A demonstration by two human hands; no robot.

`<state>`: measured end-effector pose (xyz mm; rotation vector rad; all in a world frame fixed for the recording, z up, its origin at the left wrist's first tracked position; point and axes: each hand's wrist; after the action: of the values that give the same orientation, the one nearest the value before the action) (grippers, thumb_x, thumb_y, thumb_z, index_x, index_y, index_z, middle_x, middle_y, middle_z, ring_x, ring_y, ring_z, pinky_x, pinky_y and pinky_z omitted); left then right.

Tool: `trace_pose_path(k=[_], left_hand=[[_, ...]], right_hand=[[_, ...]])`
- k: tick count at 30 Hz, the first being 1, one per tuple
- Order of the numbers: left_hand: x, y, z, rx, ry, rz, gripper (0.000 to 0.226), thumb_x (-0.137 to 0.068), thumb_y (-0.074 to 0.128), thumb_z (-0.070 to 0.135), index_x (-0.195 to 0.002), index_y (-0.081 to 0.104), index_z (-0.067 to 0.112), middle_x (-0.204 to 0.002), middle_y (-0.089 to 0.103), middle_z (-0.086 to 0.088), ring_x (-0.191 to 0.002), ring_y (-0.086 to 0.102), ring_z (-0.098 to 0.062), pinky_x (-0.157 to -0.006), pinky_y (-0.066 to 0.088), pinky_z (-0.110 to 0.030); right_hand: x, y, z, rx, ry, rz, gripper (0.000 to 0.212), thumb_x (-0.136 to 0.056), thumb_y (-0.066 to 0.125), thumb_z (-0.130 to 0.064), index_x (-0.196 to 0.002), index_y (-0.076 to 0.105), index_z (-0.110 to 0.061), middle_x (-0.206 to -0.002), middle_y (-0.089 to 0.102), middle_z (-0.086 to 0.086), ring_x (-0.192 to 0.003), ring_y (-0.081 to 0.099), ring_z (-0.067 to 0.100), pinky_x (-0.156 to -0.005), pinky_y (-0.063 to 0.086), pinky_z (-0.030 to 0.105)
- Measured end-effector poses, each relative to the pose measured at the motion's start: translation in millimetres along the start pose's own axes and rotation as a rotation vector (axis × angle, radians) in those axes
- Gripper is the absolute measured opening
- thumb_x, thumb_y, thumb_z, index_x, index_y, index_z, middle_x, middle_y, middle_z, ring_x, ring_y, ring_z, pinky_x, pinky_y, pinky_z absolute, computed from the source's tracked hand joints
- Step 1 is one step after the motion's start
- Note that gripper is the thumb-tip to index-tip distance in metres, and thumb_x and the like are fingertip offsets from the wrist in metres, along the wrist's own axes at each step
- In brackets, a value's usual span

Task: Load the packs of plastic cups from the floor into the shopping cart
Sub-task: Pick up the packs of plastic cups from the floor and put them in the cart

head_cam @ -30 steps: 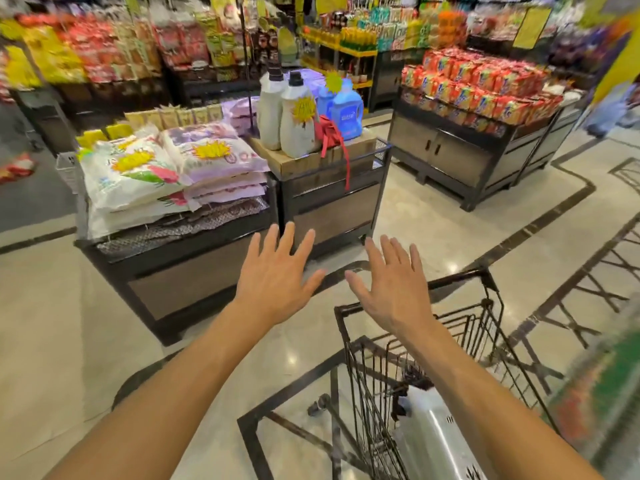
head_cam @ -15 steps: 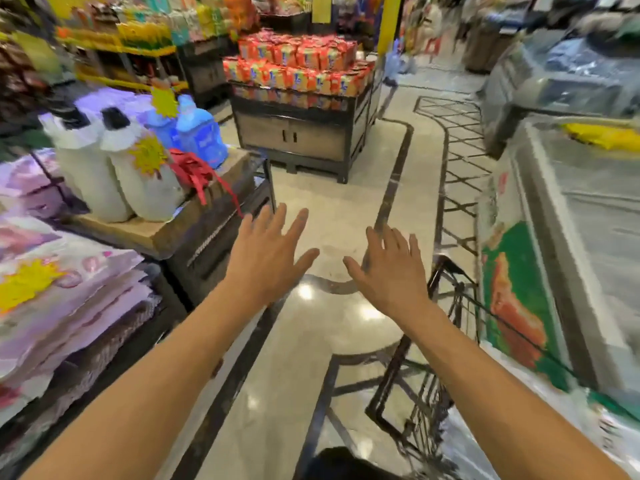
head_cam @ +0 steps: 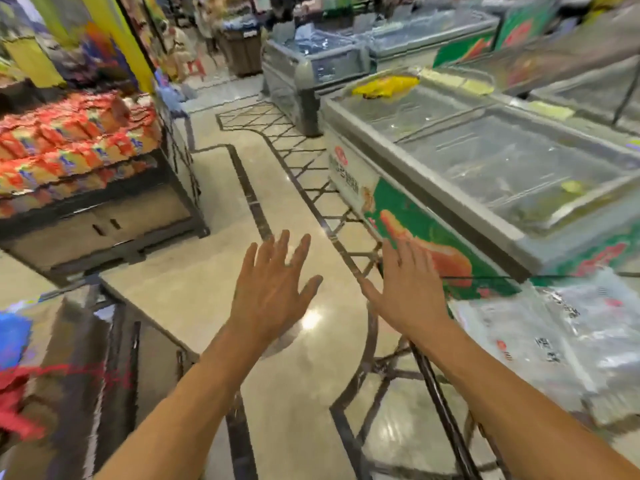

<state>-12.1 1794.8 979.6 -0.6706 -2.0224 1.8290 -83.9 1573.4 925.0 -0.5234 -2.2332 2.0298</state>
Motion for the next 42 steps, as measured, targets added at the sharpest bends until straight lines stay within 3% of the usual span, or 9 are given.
trace_pose_path(k=[4, 10, 16, 18, 21, 25, 32, 35, 42], left_hand=[[-67, 19, 9, 0.025, 0.245, 0.008, 0.082, -0.101, 0.010, 0.073, -0.172, 0.008, 0.033, -0.179, 0.015, -0.010, -0.165, 0.017, -0.036, -0.133, 0.016, -0.056], [-157, 50, 53, 0.034, 0.686, 0.077, 0.081, -0.105, 0.019, 0.070, -0.171, 0.026, 0.024, -0.174, 0.029, -0.017, -0.161, 0.026, -0.039, -0.129, 0.025, -0.060], [-204, 98, 93, 0.011, 1.070, 0.091, 0.091, -0.101, 0.029, 0.079, -0.169, 0.030, 0.019, -0.172, 0.030, -0.023, -0.158, 0.031, -0.043, -0.127, 0.026, -0.062], [-212, 122, 100, -0.050, 1.131, 0.046, 0.104, -0.094, 0.021, 0.089, -0.171, 0.024, 0.019, -0.174, 0.023, -0.024, -0.160, 0.027, -0.044, -0.127, 0.025, -0.064], [-223, 157, 110, -0.108, 1.194, -0.030, 0.116, -0.085, 0.011, 0.097, -0.172, 0.020, 0.021, -0.175, 0.022, -0.023, -0.160, 0.028, -0.044, -0.127, 0.026, -0.063], [-246, 201, 126, -0.160, 1.263, -0.070, 0.122, -0.081, 0.003, 0.101, -0.173, 0.019, 0.021, -0.176, 0.021, -0.021, -0.161, 0.027, -0.042, -0.128, 0.025, -0.061], [-273, 256, 166, -0.135, 1.391, -0.211, 0.128, -0.070, -0.014, 0.104, -0.173, 0.002, 0.031, -0.180, 0.015, -0.006, -0.166, 0.014, -0.029, -0.131, 0.021, -0.052], [-270, 259, 176, -0.115, 1.448, -0.213, 0.126, -0.071, -0.011, 0.104, -0.173, 0.007, 0.032, -0.177, 0.027, 0.002, -0.164, 0.023, -0.022, -0.129, 0.027, -0.045], [-253, 255, 219, -0.091, 1.448, -0.203, 0.132, -0.068, -0.014, 0.106, -0.171, 0.025, 0.033, -0.174, 0.032, 0.007, -0.162, 0.027, -0.018, -0.130, 0.024, -0.044]], right_hand=[[7, 11, 29, 0.011, 0.245, 0.012, 0.093, -0.093, 0.029, -0.073, -0.160, 0.035, -0.009, -0.162, 0.042, 0.020, -0.150, 0.036, 0.039, -0.126, 0.024, 0.056], [39, 29, 46, 0.044, 0.619, 0.023, 0.102, -0.091, 0.022, -0.080, -0.164, 0.034, -0.009, -0.166, 0.037, 0.022, -0.155, 0.033, 0.040, -0.130, 0.016, 0.057], [73, 56, 16, 0.064, 0.931, -0.047, 0.114, -0.087, 0.008, -0.093, -0.170, 0.014, -0.016, -0.176, 0.015, 0.017, -0.164, 0.012, 0.034, -0.133, 0.001, 0.052], [83, 69, 2, 0.044, 1.009, -0.063, 0.119, -0.082, -0.001, -0.097, -0.170, 0.010, -0.018, -0.177, 0.012, 0.015, -0.164, 0.009, 0.032, -0.133, 0.003, 0.051], [96, 93, -12, 0.054, 1.091, -0.145, 0.119, -0.084, 0.016, -0.099, -0.170, 0.006, -0.017, -0.178, 0.010, 0.013, -0.164, 0.007, 0.030, -0.133, 0.001, 0.051], [107, 130, -14, 0.006, 1.189, -0.255, 0.133, -0.073, 0.009, -0.108, -0.171, 0.000, -0.018, -0.179, 0.001, 0.012, -0.165, 0.001, 0.029, -0.133, 0.000, 0.053], [124, 169, 22, -0.056, 1.287, -0.322, 0.136, -0.071, 0.031, -0.107, -0.171, -0.001, -0.020, -0.179, 0.003, 0.007, -0.165, 0.003, 0.027, -0.133, 0.004, 0.053], [132, 173, 40, -0.038, 1.359, -0.298, 0.137, -0.070, 0.049, -0.102, -0.170, 0.005, -0.020, -0.178, 0.011, 0.006, -0.164, 0.009, 0.027, -0.132, 0.014, 0.057], [158, 162, 81, -0.029, 1.393, -0.333, 0.136, -0.069, 0.053, -0.101, -0.169, 0.013, -0.017, -0.176, 0.020, 0.006, -0.163, 0.018, 0.026, -0.130, 0.018, 0.058]])
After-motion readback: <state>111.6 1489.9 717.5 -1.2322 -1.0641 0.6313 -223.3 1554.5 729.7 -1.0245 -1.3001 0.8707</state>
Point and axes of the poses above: each hand's wrist, its own x-axis away from the middle knuckle, its own y-axis out of the palm, z = x × y
